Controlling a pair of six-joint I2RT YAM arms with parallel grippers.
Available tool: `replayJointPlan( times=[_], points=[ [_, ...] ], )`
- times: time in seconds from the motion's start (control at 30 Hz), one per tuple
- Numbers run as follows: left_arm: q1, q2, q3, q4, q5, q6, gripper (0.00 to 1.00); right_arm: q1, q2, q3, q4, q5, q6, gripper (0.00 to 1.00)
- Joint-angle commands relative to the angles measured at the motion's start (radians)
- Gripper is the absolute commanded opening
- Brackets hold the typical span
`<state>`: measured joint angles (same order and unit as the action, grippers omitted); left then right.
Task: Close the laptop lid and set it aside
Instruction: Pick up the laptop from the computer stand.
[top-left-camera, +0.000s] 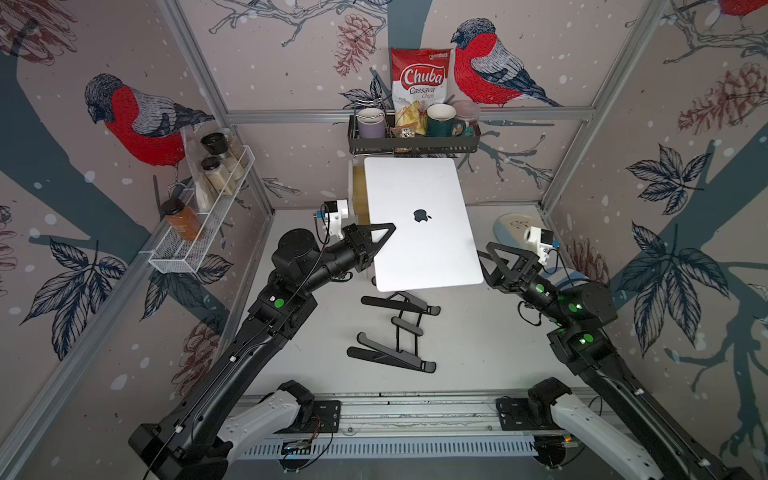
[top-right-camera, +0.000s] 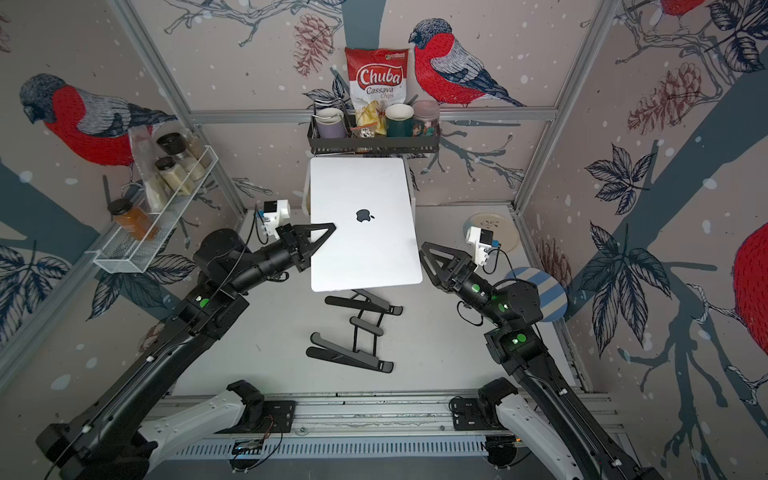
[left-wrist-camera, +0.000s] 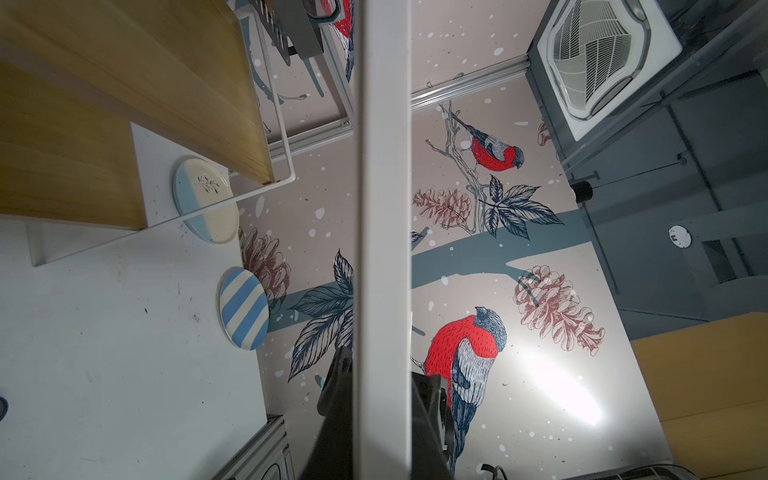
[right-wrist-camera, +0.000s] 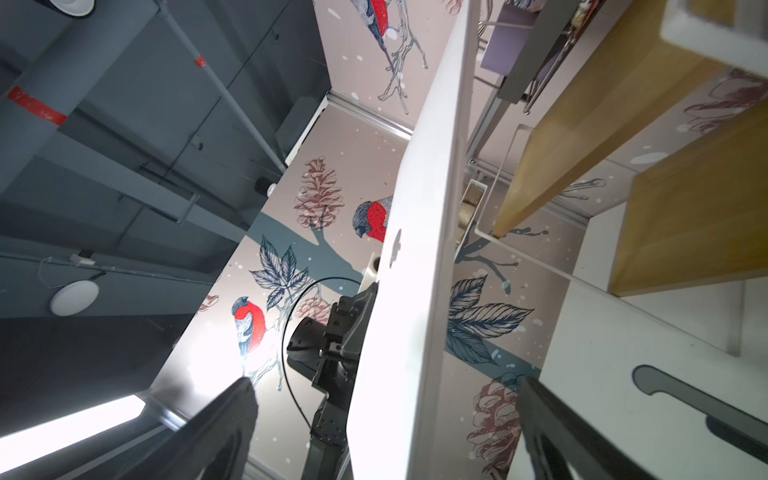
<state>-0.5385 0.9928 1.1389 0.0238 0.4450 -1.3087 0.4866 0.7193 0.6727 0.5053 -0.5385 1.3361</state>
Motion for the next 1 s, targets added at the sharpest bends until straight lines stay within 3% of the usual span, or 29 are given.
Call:
replayJointPlan(
  times=[0.0, 0.27, 0.43, 0.6, 0.8, 0.97],
  points=[
    [0.005, -0.006, 0.001, 0.217, 0.021, -0.011, 0.0, 0.023, 0.025, 0.02, 0.048, -0.033, 0.023, 0.91],
    [0.007, -0.017, -0.011, 0.239, 0.032, -0.008, 0.0, 0.155, 0.061, 0.105, -0.071, 0.012, -0.089, 0.81],
    [0.006, -0.02, -0.009, 0.231, 0.037, -0.006, 0.0, 0.199, 0.061, 0.132, -0.134, 0.055, -0.128, 0.6],
    [0.008, -0.02, -0.009, 0.218, 0.041, -0.002, 0.0, 0.202, 0.055, 0.132, -0.174, 0.102, -0.114, 0.3],
    [0.011, -0.017, -0.016, 0.193, 0.032, 0.0, 0.0, 0.201, 0.063, 0.127, -0.162, 0.123, -0.095, 0.05],
    [0.039, -0.037, -0.044, 0.112, -0.026, 0.038, 0.06, 0.2, 0.084, 0.145, -0.183, 0.156, -0.075, 0.0]
  ],
)
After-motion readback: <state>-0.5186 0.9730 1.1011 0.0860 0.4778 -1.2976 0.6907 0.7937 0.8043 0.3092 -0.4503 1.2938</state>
